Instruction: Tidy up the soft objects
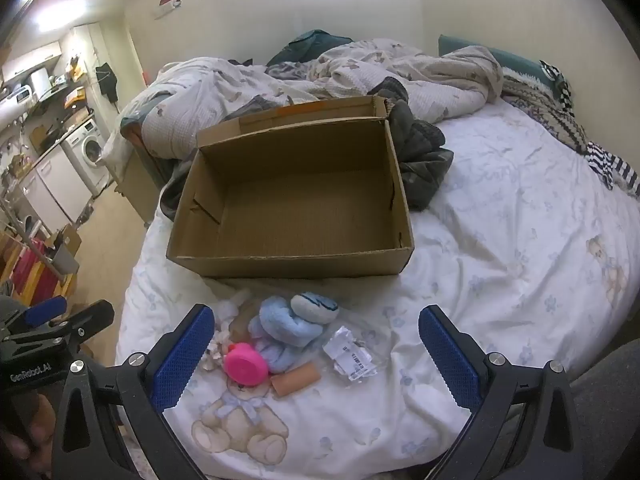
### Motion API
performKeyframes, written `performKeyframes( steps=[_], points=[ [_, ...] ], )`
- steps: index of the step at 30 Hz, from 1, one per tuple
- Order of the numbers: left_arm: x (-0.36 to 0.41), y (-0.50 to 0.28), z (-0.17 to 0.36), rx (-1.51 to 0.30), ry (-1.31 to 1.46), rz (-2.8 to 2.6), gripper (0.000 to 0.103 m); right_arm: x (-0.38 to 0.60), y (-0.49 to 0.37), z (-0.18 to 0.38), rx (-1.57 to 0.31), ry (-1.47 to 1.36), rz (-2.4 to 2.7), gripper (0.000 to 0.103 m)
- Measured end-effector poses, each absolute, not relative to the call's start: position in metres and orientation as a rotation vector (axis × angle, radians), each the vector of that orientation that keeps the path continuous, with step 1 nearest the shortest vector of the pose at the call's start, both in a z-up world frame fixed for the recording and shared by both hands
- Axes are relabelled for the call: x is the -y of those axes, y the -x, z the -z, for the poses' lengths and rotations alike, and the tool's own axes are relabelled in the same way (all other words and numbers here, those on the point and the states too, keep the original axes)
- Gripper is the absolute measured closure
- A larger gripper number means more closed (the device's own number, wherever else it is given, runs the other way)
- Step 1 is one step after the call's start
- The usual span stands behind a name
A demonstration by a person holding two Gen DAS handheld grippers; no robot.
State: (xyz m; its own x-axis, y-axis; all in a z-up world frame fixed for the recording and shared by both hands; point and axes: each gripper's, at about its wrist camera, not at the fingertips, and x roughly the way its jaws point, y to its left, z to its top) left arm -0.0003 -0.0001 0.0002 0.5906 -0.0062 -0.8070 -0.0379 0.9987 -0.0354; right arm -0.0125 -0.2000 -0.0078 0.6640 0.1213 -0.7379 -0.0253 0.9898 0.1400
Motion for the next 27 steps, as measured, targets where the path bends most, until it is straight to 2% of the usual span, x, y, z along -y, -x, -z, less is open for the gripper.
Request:
performKeyframes(
  steps=[27],
  points=[
    [-0.0027, -0.0003, -0.001, -0.933, 0.048, -0.031, 0.0, 0.1991, 0.0119, 0.0088, -0.846, -0.124, -0.082, 0.0]
  ],
)
